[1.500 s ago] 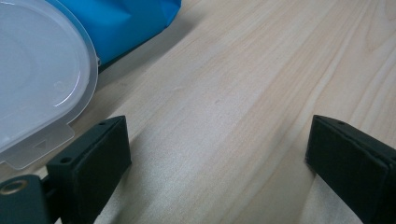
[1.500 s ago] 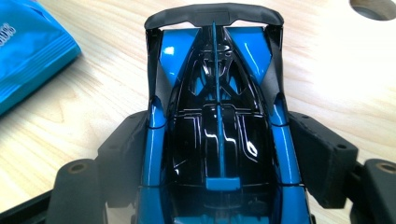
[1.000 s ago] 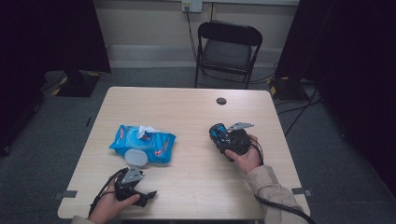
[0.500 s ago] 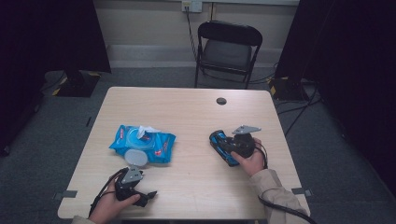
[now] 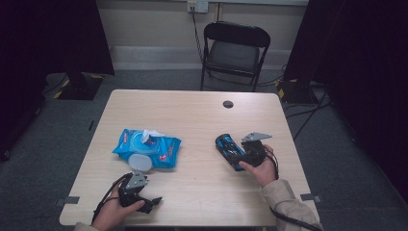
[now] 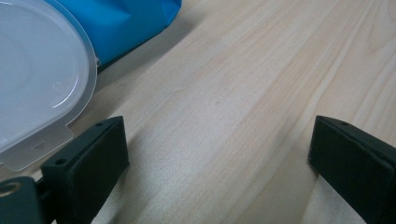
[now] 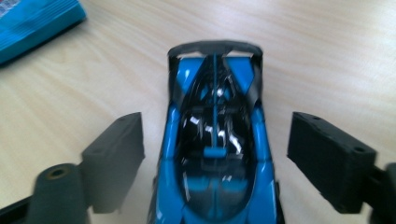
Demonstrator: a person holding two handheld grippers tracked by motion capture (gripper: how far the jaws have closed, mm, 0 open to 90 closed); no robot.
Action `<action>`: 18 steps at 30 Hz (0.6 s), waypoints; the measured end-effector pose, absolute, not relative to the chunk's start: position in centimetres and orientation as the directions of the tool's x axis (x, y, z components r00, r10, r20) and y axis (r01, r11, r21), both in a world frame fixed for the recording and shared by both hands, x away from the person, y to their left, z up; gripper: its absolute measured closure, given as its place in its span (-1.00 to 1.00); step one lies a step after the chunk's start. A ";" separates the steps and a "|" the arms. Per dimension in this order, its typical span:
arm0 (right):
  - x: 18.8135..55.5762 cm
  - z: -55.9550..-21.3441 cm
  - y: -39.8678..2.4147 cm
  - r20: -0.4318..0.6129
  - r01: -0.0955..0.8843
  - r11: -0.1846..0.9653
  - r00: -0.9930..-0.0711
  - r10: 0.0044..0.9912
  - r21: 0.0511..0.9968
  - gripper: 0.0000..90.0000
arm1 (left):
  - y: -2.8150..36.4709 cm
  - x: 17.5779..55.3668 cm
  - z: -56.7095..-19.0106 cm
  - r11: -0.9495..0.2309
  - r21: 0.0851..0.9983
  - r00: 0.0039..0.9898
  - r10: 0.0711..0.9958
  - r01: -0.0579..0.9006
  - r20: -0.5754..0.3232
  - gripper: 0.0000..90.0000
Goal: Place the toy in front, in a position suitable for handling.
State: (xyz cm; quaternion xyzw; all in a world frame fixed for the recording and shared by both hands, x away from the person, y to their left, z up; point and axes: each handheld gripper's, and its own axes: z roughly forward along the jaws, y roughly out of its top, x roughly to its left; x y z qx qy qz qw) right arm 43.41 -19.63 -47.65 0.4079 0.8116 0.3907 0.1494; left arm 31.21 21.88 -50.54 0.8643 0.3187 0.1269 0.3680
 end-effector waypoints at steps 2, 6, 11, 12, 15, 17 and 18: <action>42.7 -47.8 -20.1 0.053 0.534 0.371 -0.620 0.783 0.760 -0.69 | 21.9 31.2 -50.5 -0.525 0.718 0.765 0.644 0.457 -0.016 -0.91; 41.7 -48.3 -21.0 0.050 0.541 0.363 -0.604 0.796 0.759 -0.71 | 21.9 31.2 -50.5 -0.526 0.717 0.764 0.644 0.458 -0.015 -0.91; 41.3 -49.6 -20.9 0.030 0.545 0.389 -0.608 0.794 0.743 -0.70 | 21.8 31.2 -50.5 -0.526 0.716 0.763 0.647 0.459 -0.014 -0.91; 41.3 -49.9 -20.8 0.031 0.552 0.391 -0.605 0.795 0.736 -0.70 | 21.8 31.2 -50.5 -0.525 0.716 0.762 0.647 0.460 -0.014 -0.91; 41.3 -50.6 -20.6 0.004 0.544 0.414 -0.609 0.793 0.729 -0.69 | 21.9 31.1 -50.5 -0.526 0.715 0.761 0.648 0.460 -0.013 -0.91; 41.3 -50.6 -20.8 0.005 0.544 0.409 -0.605 0.796 0.733 -0.64 | 21.9 31.1 -50.5 -0.524 0.716 0.760 0.650 0.462 -0.014 -0.91; 41.3 -50.6 -20.8 0.004 0.539 0.413 -0.612 0.791 0.734 -0.60 | 21.9 31.0 -50.5 -0.525 0.716 0.761 0.649 0.460 -0.013 -0.91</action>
